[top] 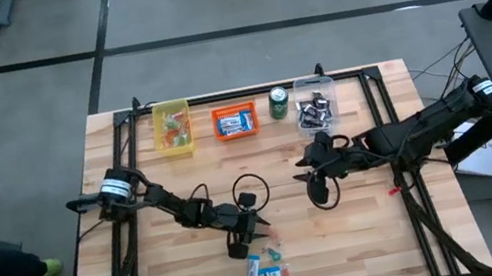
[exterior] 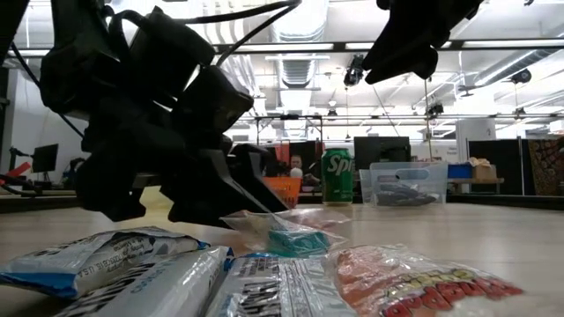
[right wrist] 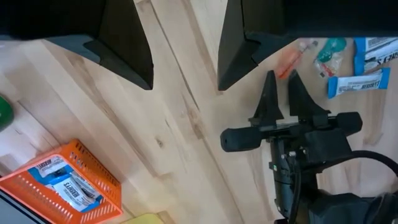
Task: Organize candy in baskets
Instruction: Put the orange gummy into the yellow bin, then adjust the yellow bin, then put the blue gummy into the yellow bin
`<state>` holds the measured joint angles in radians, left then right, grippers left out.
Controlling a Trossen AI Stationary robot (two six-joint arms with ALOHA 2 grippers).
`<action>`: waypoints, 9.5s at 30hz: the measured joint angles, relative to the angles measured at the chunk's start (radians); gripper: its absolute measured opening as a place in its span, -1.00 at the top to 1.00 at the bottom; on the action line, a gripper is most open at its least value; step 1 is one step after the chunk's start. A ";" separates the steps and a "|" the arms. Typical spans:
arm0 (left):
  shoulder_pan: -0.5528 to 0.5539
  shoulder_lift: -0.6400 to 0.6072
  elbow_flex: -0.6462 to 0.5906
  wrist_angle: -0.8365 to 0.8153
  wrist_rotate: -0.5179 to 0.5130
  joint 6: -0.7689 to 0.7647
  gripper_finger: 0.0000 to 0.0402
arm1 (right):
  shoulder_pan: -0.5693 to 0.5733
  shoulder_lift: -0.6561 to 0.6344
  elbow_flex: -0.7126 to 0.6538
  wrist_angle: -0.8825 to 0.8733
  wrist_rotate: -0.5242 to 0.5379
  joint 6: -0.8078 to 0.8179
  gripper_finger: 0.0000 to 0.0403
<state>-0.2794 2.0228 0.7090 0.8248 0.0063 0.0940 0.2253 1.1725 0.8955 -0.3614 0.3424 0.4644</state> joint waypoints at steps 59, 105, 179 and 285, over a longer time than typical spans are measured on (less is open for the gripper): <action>0.795 -0.782 -0.012 -1.530 -0.551 -0.477 0.33 | 0.015 0.031 -0.093 0.051 0.079 0.213 0.17; 0.443 -0.587 -0.018 -1.693 -0.591 -0.707 0.95 | 0.079 0.346 -0.048 0.351 -0.116 0.058 0.17; -0.406 -0.731 -0.018 -1.128 -0.243 -0.724 0.99 | 0.217 0.580 0.222 0.310 -0.185 0.157 0.17; -0.304 -0.406 -0.018 -0.064 -0.692 -0.262 0.99 | 0.372 0.688 0.634 -0.077 0.559 -0.195 0.35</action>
<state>-0.5834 1.6165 0.6914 0.7608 -0.6856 -0.1677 0.5976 1.8607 1.5295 -0.4389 0.9018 0.2693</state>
